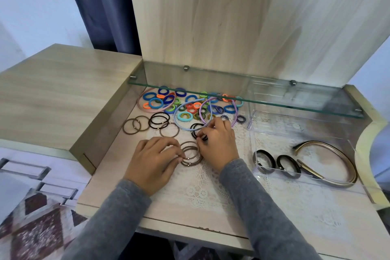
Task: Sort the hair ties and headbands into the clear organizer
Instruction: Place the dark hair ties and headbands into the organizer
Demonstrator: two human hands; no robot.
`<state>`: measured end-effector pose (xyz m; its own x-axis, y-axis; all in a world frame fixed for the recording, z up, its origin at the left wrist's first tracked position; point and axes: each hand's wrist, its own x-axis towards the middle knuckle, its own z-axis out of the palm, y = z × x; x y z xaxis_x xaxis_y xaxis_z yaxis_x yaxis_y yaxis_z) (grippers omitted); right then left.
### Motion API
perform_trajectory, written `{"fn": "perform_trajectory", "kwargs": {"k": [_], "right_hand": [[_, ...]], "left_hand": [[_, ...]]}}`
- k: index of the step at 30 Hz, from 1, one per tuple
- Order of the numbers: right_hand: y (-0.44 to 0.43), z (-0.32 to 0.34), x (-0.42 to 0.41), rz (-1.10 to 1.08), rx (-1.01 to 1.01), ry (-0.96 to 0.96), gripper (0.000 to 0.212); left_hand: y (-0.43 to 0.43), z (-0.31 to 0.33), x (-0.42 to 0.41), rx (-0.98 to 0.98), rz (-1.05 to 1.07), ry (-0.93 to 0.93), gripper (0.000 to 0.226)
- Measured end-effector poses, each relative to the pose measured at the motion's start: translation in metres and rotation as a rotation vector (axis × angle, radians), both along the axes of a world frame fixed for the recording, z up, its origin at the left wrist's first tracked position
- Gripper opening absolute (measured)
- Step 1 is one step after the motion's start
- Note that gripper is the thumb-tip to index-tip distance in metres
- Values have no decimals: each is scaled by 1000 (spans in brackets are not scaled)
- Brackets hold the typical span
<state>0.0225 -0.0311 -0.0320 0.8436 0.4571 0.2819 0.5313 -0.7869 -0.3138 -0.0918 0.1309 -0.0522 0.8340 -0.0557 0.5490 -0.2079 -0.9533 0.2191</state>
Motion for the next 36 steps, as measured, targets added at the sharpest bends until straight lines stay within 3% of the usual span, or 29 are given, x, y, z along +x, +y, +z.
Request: {"fn": "perform_trajectory", "kwargs": {"k": [8,17,24,30,36], "right_hand": [[-1,4,-1,-2,18,7,18],[-22,-1,-8,-30,293,136,6],[-34,-9,-21,31,540,167,10],[-39,-21,-24,229,472,53,9],[-40,-24,-24,327,400,-69,8]], "left_hand": [[0,-3,1,6,-4,45,11],[3,-6,6,14,3,120,15],[8,-6,8,-77,38,102,23],[17,1,23,-121,247,131,21],[16,0,46,-17,178,87,15]]}}
